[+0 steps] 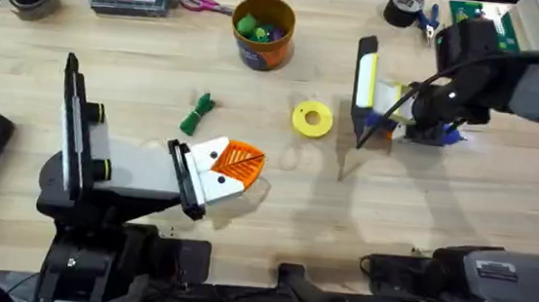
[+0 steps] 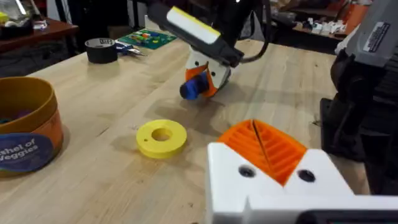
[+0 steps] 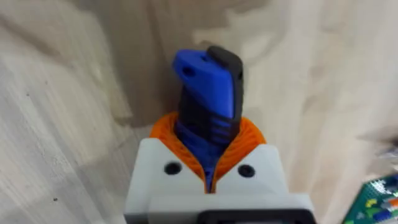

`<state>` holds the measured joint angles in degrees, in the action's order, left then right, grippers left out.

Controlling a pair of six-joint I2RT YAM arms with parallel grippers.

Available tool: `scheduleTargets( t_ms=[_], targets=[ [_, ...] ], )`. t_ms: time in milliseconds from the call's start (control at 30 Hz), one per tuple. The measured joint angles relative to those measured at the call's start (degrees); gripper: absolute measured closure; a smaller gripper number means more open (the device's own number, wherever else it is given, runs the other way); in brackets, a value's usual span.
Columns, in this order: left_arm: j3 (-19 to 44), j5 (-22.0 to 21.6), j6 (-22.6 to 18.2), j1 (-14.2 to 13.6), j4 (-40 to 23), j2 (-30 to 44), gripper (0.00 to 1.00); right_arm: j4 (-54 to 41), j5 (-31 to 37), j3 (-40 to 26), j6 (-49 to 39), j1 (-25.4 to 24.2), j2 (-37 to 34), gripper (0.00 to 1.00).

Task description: Pick up the gripper from the table and insert it into the empty holder that is missing its gripper. Then pick up a screw, insert it into the mounting hole, and use the screwdriver to tighten it. Finally, clean up the table by picking up the vegetable and placing it into the bucket.

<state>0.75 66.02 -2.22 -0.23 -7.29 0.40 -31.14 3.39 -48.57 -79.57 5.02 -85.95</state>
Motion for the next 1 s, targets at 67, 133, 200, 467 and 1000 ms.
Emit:
scheduleTargets(
  t_ms=[67,133,200,467,1000],
  targets=[
    [0.0,0.0,0.0,0.0,0.0,0.0,0.99,0.55,0.38,0.27,-0.3,0.0,-1.48,0.981],
    [0.0,0.0,0.0,0.0,0.0,0.0,0.99,0.61,0.99,0.19,-0.26,0.11,-1.91,0.918],
    [0.0,0.0,0.0,0.0,0.0,0.0,0.99,1.3,1.31,0.04,-0.38,0.17,-1.84,0.605],
    [0.0,0.0,0.0,0.0,0.0,0.0,0.99,3.29,2.23,-1.25,1.86,0.24,-1.4,0.007],
    [-0.04,-5.98,3.08,0.0,1.88,0.0,0.015,-2.32,-9.16,-11.67,33.66,0.24,17.16,0.005]
  ],
)
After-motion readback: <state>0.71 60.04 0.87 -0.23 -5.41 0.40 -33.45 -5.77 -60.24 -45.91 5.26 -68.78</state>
